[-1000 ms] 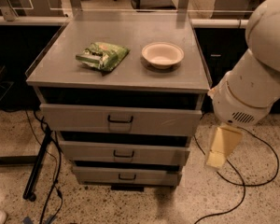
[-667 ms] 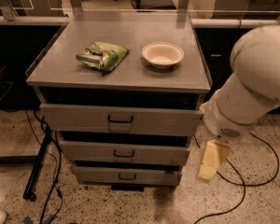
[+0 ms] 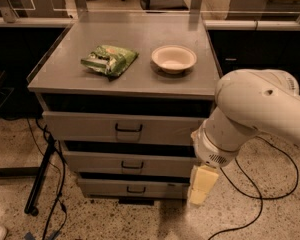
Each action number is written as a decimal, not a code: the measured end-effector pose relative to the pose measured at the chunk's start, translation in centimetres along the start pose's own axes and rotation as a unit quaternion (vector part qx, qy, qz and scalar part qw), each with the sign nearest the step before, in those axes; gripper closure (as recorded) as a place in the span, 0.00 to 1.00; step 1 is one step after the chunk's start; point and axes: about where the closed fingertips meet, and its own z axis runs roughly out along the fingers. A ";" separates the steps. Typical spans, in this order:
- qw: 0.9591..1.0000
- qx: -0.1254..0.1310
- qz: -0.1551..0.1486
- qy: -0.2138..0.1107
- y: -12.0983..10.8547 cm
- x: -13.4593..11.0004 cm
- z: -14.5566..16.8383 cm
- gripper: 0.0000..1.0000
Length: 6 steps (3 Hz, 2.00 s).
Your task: Open middle drawer
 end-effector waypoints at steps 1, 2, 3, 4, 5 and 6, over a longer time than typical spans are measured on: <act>1.000 -0.002 0.000 0.000 0.0 0.0 0.2 0.00; 0.999 -0.037 0.006 -0.017 0.7 -0.4 4.6 0.00; 0.996 -0.076 -0.016 -0.036 1.2 -2.8 13.1 0.00; 0.996 -0.077 -0.014 -0.036 1.3 -2.8 13.6 0.00; 0.997 -0.080 0.013 -0.019 1.8 -4.0 20.6 0.00; 0.997 -0.080 0.013 -0.019 1.8 -4.0 20.6 0.00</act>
Offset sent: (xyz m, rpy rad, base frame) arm -0.0031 0.0179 -0.0672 0.1024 0.1109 -0.0122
